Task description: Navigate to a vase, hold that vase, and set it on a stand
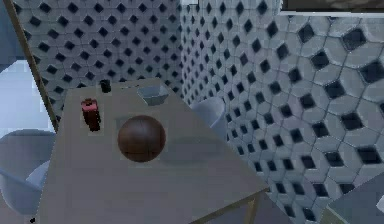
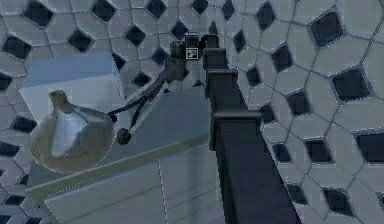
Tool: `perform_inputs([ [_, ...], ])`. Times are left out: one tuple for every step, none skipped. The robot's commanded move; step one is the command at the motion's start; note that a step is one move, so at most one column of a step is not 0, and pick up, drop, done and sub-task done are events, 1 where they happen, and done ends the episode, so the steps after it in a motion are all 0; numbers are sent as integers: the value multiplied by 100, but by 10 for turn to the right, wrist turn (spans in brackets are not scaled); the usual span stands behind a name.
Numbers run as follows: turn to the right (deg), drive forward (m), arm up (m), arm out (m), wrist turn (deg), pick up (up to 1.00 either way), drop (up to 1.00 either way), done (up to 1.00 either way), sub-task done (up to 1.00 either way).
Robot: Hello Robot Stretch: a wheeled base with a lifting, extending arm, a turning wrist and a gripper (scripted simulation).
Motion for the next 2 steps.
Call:
perform_inputs([
  [0,0,0,-42,0,0,0,0,0],
  [-450,0,0,0,0,0,0,0,0],
])
